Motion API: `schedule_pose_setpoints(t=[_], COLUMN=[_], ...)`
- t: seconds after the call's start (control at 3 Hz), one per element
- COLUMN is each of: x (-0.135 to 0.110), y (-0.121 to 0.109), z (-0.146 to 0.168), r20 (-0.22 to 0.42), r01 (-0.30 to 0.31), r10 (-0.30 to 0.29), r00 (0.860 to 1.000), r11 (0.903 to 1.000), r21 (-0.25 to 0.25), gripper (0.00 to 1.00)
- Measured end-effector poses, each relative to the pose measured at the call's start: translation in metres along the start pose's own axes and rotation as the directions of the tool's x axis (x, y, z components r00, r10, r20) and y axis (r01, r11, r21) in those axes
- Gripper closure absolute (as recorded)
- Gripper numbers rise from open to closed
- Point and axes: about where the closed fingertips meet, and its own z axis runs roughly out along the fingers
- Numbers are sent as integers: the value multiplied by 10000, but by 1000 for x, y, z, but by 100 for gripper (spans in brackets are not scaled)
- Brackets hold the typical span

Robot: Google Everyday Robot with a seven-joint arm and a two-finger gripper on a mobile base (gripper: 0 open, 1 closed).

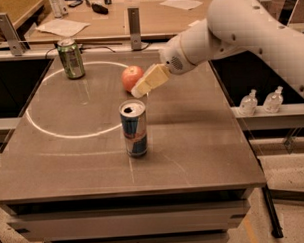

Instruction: Pick apple

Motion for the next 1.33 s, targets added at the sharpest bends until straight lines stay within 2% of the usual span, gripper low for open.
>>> schedule_pose_setpoints(t=[0.33,0.67,1.33], x=[-10,-15,-4], y=[-6,-14,-22], z=[32,54,80], r20=[106,91,-244], r01=[277,529,635], r10=[-270,-523,-676], r00=[9996,9986,9974], r11=[9975,9932,9879], r21=[-652,-1041,-1412], gripper=[0,0,0])
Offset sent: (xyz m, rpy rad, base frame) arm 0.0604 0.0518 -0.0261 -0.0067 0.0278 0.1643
